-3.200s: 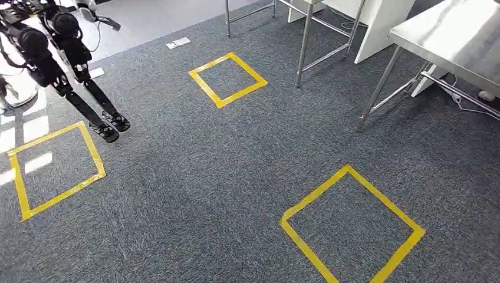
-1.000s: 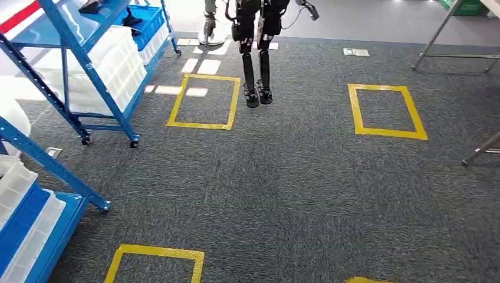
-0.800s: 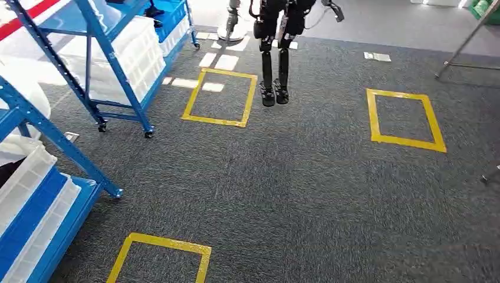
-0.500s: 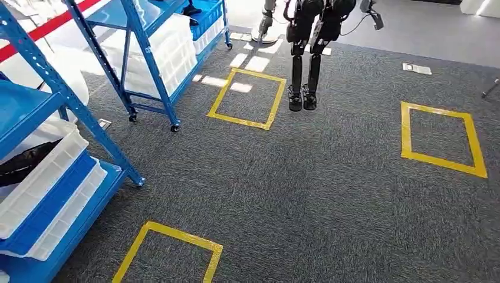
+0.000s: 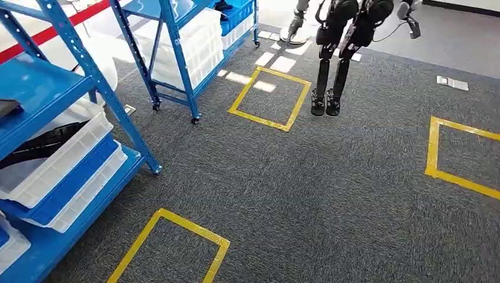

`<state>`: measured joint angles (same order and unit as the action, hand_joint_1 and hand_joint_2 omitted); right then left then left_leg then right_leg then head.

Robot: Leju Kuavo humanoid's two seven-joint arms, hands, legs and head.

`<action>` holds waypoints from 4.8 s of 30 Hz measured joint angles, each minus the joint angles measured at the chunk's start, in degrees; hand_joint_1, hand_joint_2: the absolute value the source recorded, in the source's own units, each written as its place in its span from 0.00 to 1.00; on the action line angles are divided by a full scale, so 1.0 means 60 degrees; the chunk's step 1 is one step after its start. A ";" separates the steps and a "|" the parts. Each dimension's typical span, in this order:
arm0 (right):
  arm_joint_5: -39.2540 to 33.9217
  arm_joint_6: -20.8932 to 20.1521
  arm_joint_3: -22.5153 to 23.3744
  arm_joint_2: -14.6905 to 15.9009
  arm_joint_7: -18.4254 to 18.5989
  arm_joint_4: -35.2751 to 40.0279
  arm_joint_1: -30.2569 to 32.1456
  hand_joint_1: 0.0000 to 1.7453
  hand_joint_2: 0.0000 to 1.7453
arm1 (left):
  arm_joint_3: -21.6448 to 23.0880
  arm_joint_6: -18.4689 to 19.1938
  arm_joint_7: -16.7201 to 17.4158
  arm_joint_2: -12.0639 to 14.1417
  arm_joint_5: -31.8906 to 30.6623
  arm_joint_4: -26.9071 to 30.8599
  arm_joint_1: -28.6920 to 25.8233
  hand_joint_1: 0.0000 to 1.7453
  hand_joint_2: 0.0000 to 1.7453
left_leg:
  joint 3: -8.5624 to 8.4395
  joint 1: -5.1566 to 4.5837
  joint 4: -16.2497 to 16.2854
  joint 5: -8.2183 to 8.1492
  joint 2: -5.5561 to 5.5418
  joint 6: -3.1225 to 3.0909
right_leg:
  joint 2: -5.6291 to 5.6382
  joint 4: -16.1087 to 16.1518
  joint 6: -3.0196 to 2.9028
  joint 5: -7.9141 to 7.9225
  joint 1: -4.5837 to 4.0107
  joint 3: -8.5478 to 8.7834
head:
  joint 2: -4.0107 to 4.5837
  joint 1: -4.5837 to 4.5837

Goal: Take the parts from the cabinet and place them on the table.

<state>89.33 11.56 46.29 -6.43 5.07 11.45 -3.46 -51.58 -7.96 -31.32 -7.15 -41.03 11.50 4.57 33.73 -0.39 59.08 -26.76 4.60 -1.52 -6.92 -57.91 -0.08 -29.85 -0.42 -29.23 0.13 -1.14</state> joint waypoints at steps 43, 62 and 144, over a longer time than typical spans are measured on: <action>0.0007 -0.0211 -0.0401 0.0106 0.0069 -0.0004 -0.0016 0.00 0.00 | -0.0156 0.1705 0.5978 -0.0226 -0.0321 -0.0062 -0.0018 0.00 1.00 | -0.0026 0.0145 -0.0140 0.0219 -0.1760 -0.0185 | 0.1510 -0.0419 0.0660 0.0024 0.0356 -0.0311 | 0.0000 0.0022; -0.0007 -0.0200 -0.0397 0.0055 0.0051 -0.0007 -0.0090 0.00 0.00 | -0.0149 0.1683 0.5953 -0.0186 -0.0557 -0.0058 -0.0014 0.00 1.00 | 0.0050 -0.0036 0.0026 -0.0014 -0.0197 -0.0091 | -0.0064 -0.0063 0.0099 -0.0028 0.0121 -0.0007 | 0.0000 -0.0077; 0.0026 -0.0561 -0.0641 -0.0022 0.0306 -0.0004 -0.0081 0.00 1.00 | -0.0040 0.1537 0.5607 -0.0178 -0.0998 -0.0058 0.0027 0.00 1.00 | -0.0207 0.0046 -0.0213 0.0045 -0.1292 0.0099 | 0.1201 -0.0032 0.0236 0.0208 0.0232 -0.0261 | 0.0000 -0.0022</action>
